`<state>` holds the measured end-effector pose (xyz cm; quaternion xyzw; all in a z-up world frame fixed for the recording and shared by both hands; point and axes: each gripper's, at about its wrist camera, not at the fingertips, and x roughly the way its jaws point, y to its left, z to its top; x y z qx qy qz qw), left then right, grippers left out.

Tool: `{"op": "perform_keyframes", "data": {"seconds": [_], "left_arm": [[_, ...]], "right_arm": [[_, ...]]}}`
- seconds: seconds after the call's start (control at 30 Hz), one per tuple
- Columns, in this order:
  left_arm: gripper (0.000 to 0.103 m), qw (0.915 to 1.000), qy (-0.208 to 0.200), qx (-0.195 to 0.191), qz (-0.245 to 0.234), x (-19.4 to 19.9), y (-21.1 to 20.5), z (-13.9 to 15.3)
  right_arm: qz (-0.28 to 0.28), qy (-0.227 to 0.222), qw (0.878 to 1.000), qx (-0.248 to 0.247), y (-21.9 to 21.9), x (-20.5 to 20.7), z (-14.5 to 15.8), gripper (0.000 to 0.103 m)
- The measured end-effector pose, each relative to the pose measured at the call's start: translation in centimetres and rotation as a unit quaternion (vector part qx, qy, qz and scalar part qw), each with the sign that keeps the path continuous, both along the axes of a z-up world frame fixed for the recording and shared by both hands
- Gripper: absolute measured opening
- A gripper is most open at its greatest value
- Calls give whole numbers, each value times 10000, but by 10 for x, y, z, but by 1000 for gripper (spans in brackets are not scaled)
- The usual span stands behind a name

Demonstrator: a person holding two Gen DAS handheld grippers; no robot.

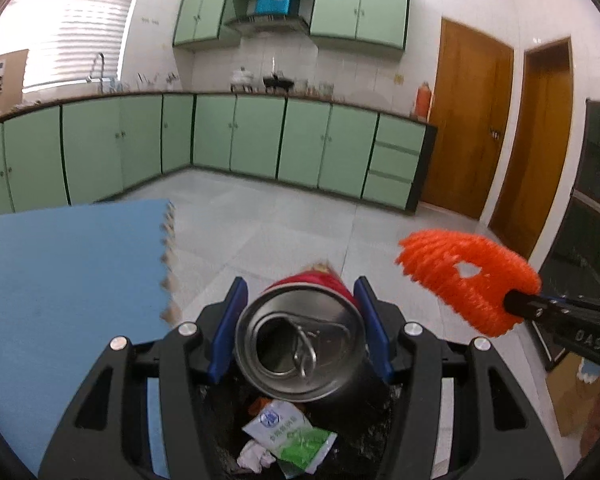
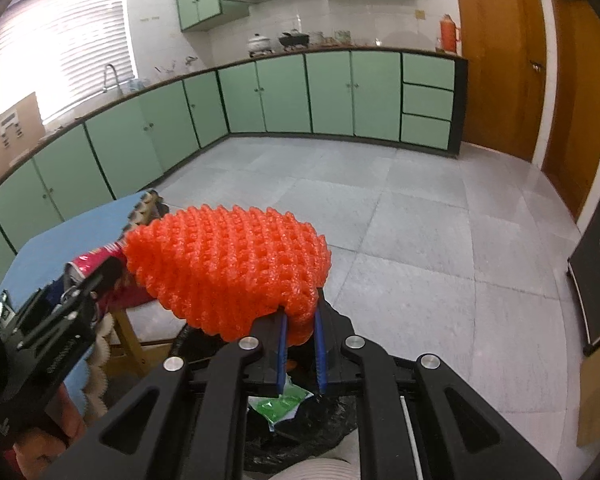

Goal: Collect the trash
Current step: 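Carry the can and orange mesh over the bin and open both tools, then move both open tools back over the table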

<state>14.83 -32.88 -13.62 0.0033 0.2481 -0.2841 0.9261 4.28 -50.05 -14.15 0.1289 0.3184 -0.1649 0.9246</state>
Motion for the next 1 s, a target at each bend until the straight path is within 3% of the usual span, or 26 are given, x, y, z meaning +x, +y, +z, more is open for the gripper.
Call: {"op": "perform_keyframes", "data": {"seconds": [0.1, 0.2, 0.5, 0.53, 0.67, 0.83, 1.0], "left_arm": [[55, 9998, 161, 108, -11, 5, 2, -11], [67, 9998, 161, 76, 11, 7, 8, -10], [71, 9998, -2, -7, 192, 13, 24, 9], [72, 9997, -17, -30, 250, 13, 31, 11], [74, 9992, -102, 11, 393, 11, 49, 18], [77, 9982, -130, 122, 571, 10, 73, 25], [79, 9964, -182, 164, 809, 3, 110, 37]], "right_arm": [[-37, 85, 9999, 87, -7, 2, -11, 11], [-45, 139, 9998, 161, -12, 7, -18, 11], [134, 420, 9986, 278, 2, 26, -37, 15], [158, 478, 9984, 271, 4, 29, -39, 17], [243, 584, 9978, 203, 15, 36, -43, 44], [255, 493, 9984, 129, 23, 33, -36, 52], [273, 265, 9993, -6, 42, 31, -17, 71]]}}
